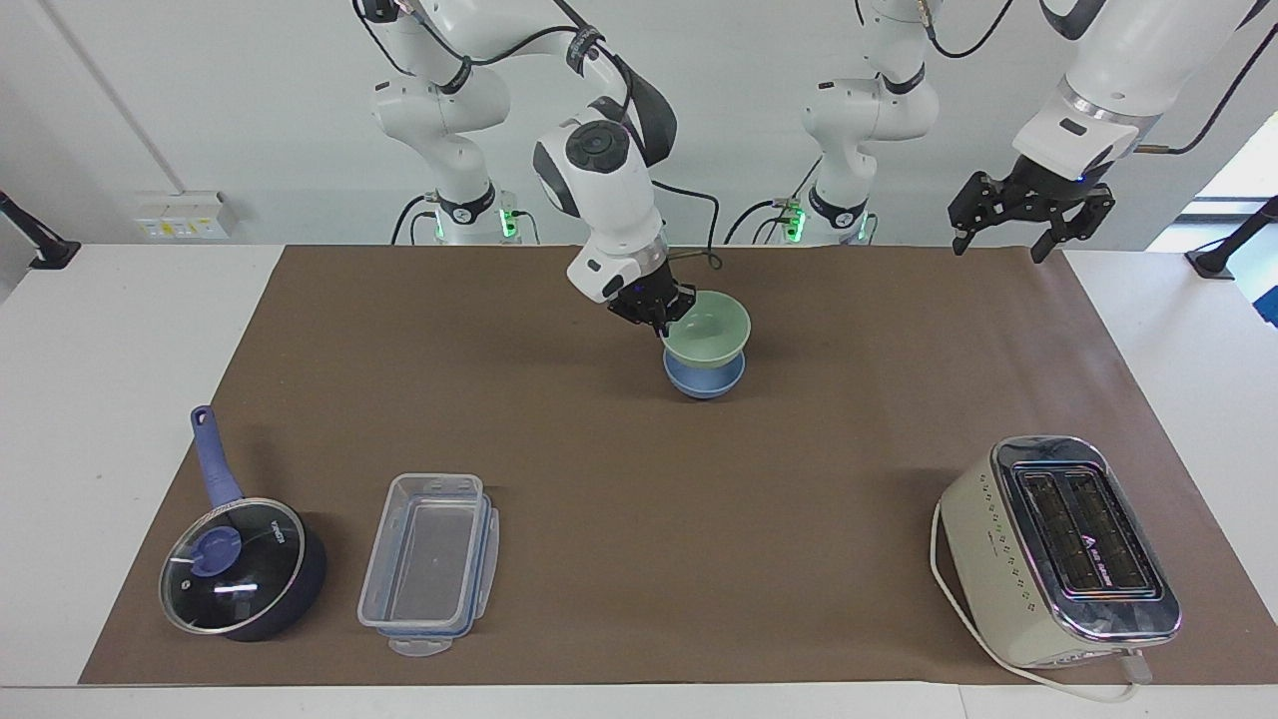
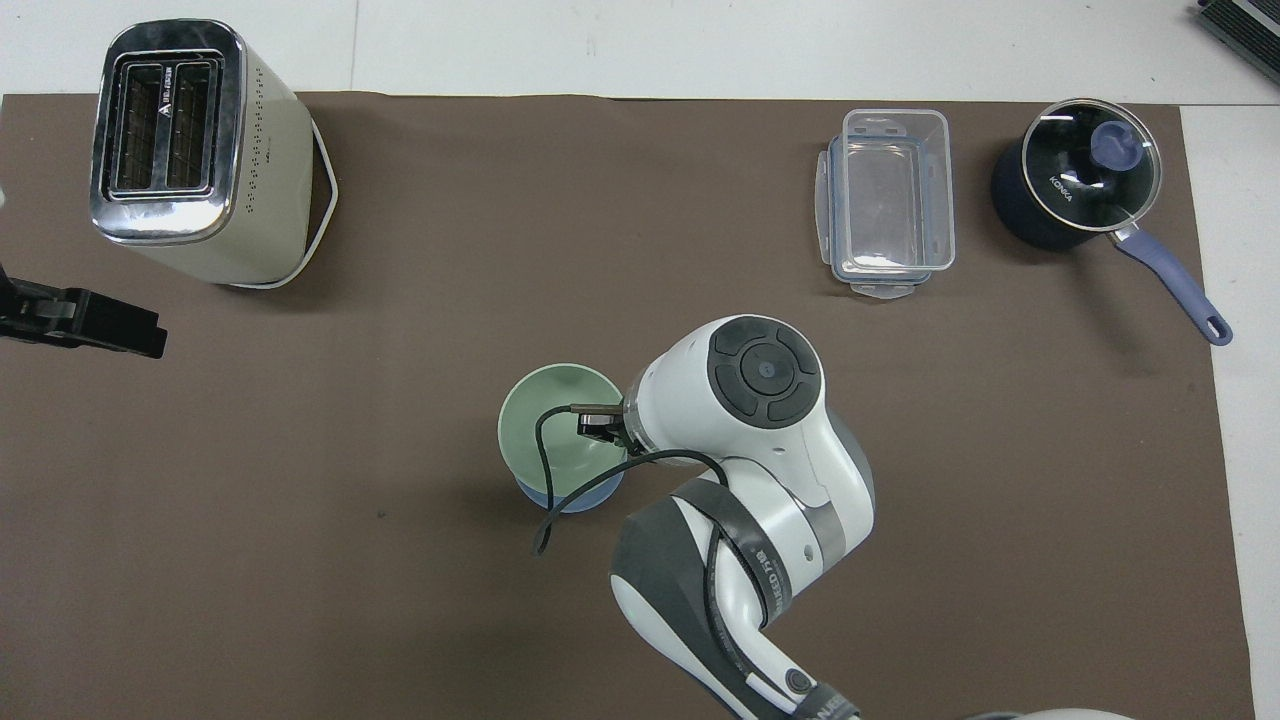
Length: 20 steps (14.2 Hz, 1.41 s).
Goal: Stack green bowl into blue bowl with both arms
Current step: 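Lift the green bowl and carry it over the blue bowl, then lower the green bowl into the blue bowl with the right gripper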
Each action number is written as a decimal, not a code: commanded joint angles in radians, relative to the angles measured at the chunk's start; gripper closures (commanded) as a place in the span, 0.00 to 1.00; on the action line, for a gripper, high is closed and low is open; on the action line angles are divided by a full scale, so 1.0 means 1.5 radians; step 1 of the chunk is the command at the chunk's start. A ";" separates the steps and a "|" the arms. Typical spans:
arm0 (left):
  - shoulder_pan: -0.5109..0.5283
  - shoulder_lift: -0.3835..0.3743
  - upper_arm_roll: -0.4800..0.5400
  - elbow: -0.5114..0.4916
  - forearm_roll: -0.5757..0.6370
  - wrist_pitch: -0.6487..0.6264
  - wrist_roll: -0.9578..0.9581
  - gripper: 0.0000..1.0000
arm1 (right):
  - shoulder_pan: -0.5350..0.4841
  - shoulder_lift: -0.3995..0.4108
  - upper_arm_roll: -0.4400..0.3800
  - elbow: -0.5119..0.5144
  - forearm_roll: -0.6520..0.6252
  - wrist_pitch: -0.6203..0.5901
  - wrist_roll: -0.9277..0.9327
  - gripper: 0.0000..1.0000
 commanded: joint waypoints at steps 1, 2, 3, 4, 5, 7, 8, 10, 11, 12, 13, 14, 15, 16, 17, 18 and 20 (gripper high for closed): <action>0.008 -0.017 -0.004 -0.018 -0.008 -0.003 -0.006 0.00 | 0.022 0.017 -0.003 -0.015 -0.002 0.035 0.012 1.00; 0.009 -0.017 -0.004 -0.018 -0.008 -0.003 -0.006 0.00 | 0.024 0.022 -0.003 -0.022 -0.004 0.044 0.011 1.00; 0.008 -0.017 -0.004 -0.018 -0.008 -0.003 -0.006 0.00 | 0.022 0.022 -0.003 -0.027 -0.010 0.044 0.010 1.00; 0.008 -0.017 -0.004 -0.017 -0.008 -0.003 -0.006 0.00 | 0.018 0.022 -0.003 -0.031 -0.014 0.043 0.007 1.00; 0.008 -0.017 -0.004 -0.018 -0.008 -0.003 -0.006 0.00 | 0.017 0.022 -0.003 -0.036 -0.014 0.045 0.005 1.00; 0.008 -0.017 -0.004 -0.018 -0.008 -0.003 -0.006 0.00 | 0.015 0.023 -0.003 -0.038 -0.015 0.045 0.004 1.00; 0.008 -0.017 -0.004 -0.018 -0.008 -0.003 -0.006 0.00 | 0.015 0.023 -0.003 -0.038 -0.014 0.045 0.003 1.00; 0.008 -0.017 -0.004 -0.018 -0.008 -0.003 -0.006 0.00 | 0.015 0.026 -0.003 -0.038 -0.015 0.047 0.004 1.00; 0.008 -0.017 -0.004 -0.018 -0.008 -0.003 -0.006 0.00 | 0.016 0.030 -0.004 -0.038 -0.016 0.050 0.005 1.00; 0.008 -0.017 -0.004 -0.018 -0.008 -0.003 -0.006 0.00 | 0.016 0.031 -0.004 -0.038 -0.019 0.052 0.006 1.00; 0.008 -0.017 -0.004 -0.018 -0.008 -0.003 -0.006 0.00 | 0.016 0.032 -0.003 -0.038 -0.020 0.056 0.007 1.00; 0.008 -0.017 -0.004 -0.018 -0.008 -0.003 -0.006 0.00 | 0.016 0.032 -0.003 -0.038 -0.021 0.067 0.008 1.00; 0.008 -0.017 -0.004 -0.018 -0.008 -0.003 -0.006 0.00 | 0.016 0.034 -0.003 -0.038 -0.022 0.069 0.009 1.00; 0.008 -0.017 -0.004 -0.018 -0.008 -0.003 -0.006 0.00 | 0.017 0.034 -0.003 -0.038 -0.023 0.069 0.010 1.00; 0.008 -0.017 -0.004 -0.018 -0.008 -0.003 -0.006 0.00 | 0.023 0.036 -0.004 -0.038 -0.024 0.070 0.012 1.00; 0.008 -0.017 -0.004 -0.018 -0.008 -0.003 -0.006 0.00 | 0.025 0.036 -0.004 -0.038 -0.026 0.070 0.012 1.00; 0.008 -0.017 -0.004 -0.018 -0.008 -0.003 -0.006 0.00 | 0.024 0.037 -0.004 -0.039 -0.037 0.069 0.013 1.00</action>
